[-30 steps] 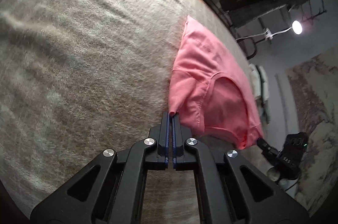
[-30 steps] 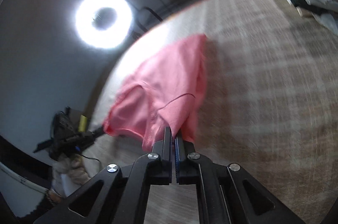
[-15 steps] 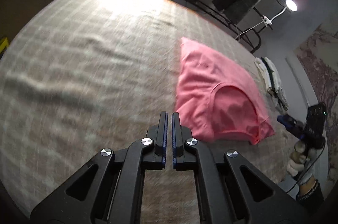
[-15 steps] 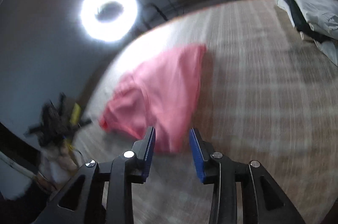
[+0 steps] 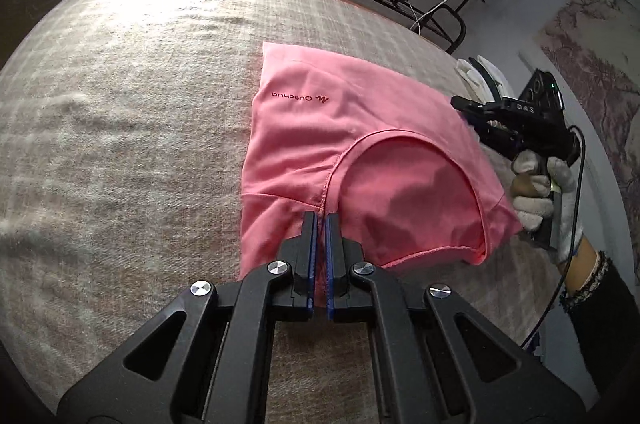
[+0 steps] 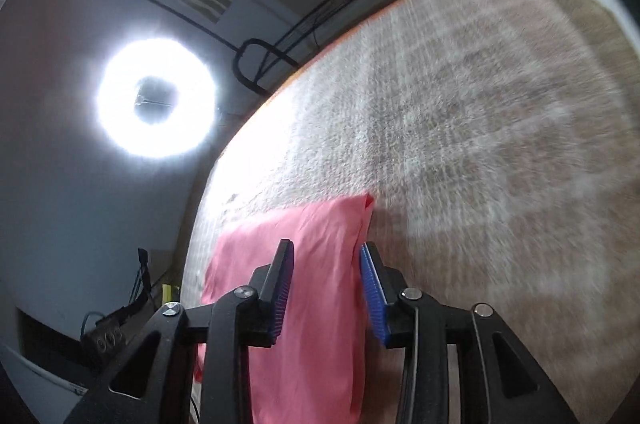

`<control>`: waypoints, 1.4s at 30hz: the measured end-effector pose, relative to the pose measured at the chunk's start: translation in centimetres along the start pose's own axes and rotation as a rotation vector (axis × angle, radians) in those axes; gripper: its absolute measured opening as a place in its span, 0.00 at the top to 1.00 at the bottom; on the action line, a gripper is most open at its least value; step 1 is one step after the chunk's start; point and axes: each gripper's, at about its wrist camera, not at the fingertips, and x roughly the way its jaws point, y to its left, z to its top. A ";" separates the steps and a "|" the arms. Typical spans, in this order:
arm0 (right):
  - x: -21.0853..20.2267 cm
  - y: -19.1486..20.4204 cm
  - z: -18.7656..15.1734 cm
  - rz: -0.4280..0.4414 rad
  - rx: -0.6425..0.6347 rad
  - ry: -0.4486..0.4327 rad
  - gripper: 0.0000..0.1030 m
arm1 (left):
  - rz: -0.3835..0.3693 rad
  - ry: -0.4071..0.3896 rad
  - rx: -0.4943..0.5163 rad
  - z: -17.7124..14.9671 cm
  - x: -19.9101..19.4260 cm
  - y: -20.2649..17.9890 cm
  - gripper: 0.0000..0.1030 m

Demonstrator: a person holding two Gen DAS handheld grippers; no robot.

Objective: Fold small clothes

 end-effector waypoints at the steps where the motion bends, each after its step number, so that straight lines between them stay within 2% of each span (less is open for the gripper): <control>1: 0.5 0.2 -0.1 0.007 0.001 0.004 0.99 | 0.009 0.006 0.021 -0.2 0.2 -0.1 1.00; 2: 0.6 0.5 -0.2 0.004 -0.006 0.010 1.00 | 0.021 0.026 0.046 -0.6 0.8 -0.3 1.00; 4: 0.5 2.2 -0.2 -0.077 -0.123 -0.014 1.00 | 0.040 0.049 0.084 -1.7 1.4 -0.2 0.99; 6: 1.0 2.5 -0.2 -0.235 -0.185 -0.005 1.00 | 0.043 0.042 0.103 -2.3 0.7 -0.1 0.97; 8: 0.6 2.2 -0.2 -0.211 -0.167 0.000 1.00 | 0.025 0.040 0.091 -2.3 -0.4 0.1 0.97; 11: -1.3 3.4 -0.6 -0.192 -0.190 -0.045 0.95 | 0.027 -0.012 0.080 -1.2 -2.6 0.4 0.97; 12: -1.7 3.6 -0.6 -0.171 -0.175 -0.046 0.83 | 0.022 -0.027 0.072 -0.6 -3.2 0.6 0.97; 13: -2.4 4.1 -1.0 -0.152 -0.166 -0.046 0.76 | 0.026 -0.051 0.060 0.3 -3.9 0.7 0.97; 16: -4.1 6.1 -3.2 -0.121 -0.207 -0.039 0.77 | 0.034 -0.090 0.038 2.8 -5.1 0.9 0.96; 20: -3.8 9.5 -7.5 -0.143 -0.360 0.055 0.78 | 0.027 -0.072 0.028 5.8 -4.2 0.2 0.96; 23: -2.2 10.2 -10.7 -0.243 -0.468 0.155 0.78 | 0.033 -0.024 0.005 6.5 -2.7 -0.2 0.96; 26: -1.1 8.8 -13.0 -0.289 -0.447 0.264 0.78 | 0.059 -0.011 -0.025 6.8 -1.9 -0.1 0.96; 28: -1.3 8.7 -14.4 -0.289 -0.459 0.340 0.78 | 0.083 0.012 -0.024 6.9 -1.4 0.1 0.95; 29: -1.7 8.9 -14.7 -0.280 -0.478 0.361 0.77 | 0.096 0.029 -0.031 6.9 -1.4 0.4 0.88; 30: -2.7 9.8 -14.9 -0.264 -0.507 0.376 0.76 | 0.090 0.038 -0.050 6.9 -1.4 0.8 0.74; 32: -4.2 10.9 -14.3 -0.242 -0.531 0.338 0.67 | 0.065 0.017 -0.106 6.8 -2.0 1.7 0.56; 34: -6.6 11.1 -13.0 -0.201 -0.478 0.219 0.58 | 0.061 -0.011 -0.152 6.8 -2.1 2.6 0.54; 36: -8.2 10.3 -11.4 -0.183 -0.401 0.080 0.57 | 0.043 -0.015 -0.219 6.4 -1.8 3.8 0.54; 38: -8.5 8.3 -10.5 -0.174 -0.291 -0.010 0.53 | 0.012 0.004 -0.293 5.9 -1.0 5.2 0.54; 40: -7.8 4.9 -10.2 -0.145 -0.131 -0.007 0.54 | -0.001 0.022 -0.334 5.5 -0.1 6.0 0.54; 42: -7.4 2.6 -9.8 -0.170 -0.069 0.009 0.55 | -0.020 0.028 -0.358 5.3 0.5 6.2 0.54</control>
